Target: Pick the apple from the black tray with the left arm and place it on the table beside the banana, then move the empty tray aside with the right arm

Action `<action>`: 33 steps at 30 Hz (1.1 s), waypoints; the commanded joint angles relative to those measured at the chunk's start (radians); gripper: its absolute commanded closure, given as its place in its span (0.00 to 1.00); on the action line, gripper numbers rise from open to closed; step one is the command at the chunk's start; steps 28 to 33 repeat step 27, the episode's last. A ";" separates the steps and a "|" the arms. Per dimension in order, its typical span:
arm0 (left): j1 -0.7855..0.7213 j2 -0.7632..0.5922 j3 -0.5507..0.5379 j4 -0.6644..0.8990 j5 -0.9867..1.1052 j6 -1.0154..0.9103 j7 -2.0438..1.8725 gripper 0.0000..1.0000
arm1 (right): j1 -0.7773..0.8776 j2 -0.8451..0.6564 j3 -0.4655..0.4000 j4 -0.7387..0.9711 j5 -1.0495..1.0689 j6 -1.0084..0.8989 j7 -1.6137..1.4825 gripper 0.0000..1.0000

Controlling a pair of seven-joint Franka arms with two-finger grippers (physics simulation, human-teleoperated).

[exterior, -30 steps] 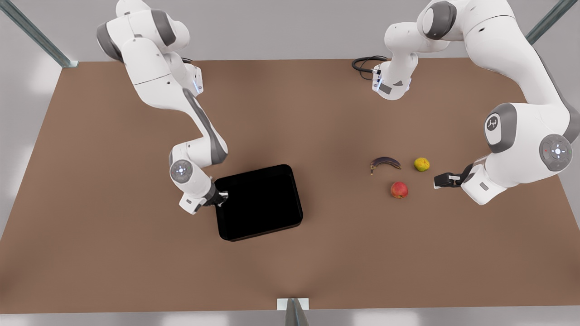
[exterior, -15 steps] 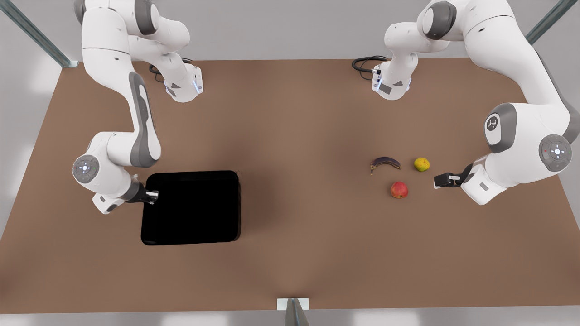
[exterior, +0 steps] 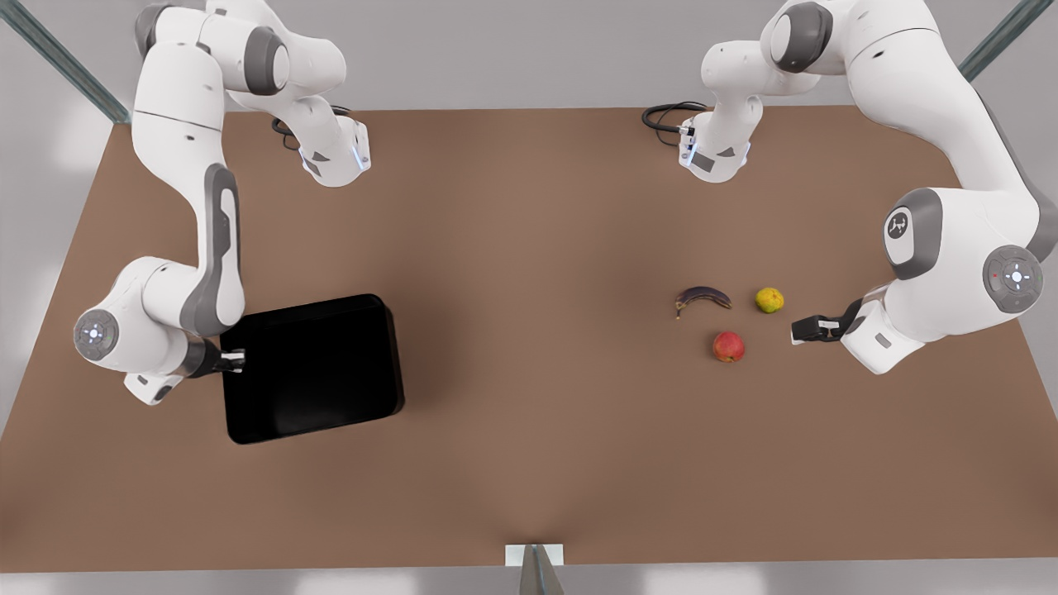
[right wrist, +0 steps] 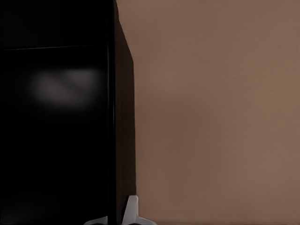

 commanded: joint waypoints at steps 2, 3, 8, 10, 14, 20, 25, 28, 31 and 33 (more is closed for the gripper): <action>0.000 -0.002 0.000 0.000 0.000 0.000 -0.004 0.00 | -0.014 0.073 -0.002 0.042 0.007 0.002 -0.283 0.87; 0.000 -0.002 0.000 0.000 0.000 0.000 -0.004 0.00 | -0.014 0.103 -0.003 0.061 0.014 0.004 -0.283 0.87; -0.003 0.005 -0.002 0.002 -0.001 0.013 -0.001 0.00 | -0.017 0.167 -0.022 0.101 0.039 0.007 -0.281 0.77; -0.015 0.011 -0.005 0.008 0.013 0.027 0.008 0.00 | -0.017 0.170 -0.022 0.107 0.060 0.005 -0.268 0.28; -0.017 0.012 -0.003 0.007 0.017 0.027 0.007 0.00 | -0.009 0.104 -0.028 0.153 0.160 -0.031 -0.242 0.00; -0.017 0.012 -0.002 0.007 0.017 0.027 0.007 0.00 | -0.141 0.026 0.278 0.455 -0.048 -0.403 0.085 0.00; -0.017 0.014 -0.002 0.007 0.017 0.027 0.007 0.00 | -0.157 0.017 0.343 0.455 -0.114 -0.387 0.160 0.00; -0.017 0.014 -0.002 0.007 0.017 0.027 0.007 0.00 | -0.158 0.017 0.342 0.455 -0.114 -0.387 0.165 0.00; -0.017 0.014 -0.002 0.007 0.017 0.027 0.007 0.00 | -0.158 0.017 0.342 0.455 -0.114 -0.387 0.165 0.00; -0.017 0.014 -0.002 0.007 0.017 0.027 0.007 0.00 | -0.158 0.017 0.342 0.455 -0.114 -0.387 0.165 0.00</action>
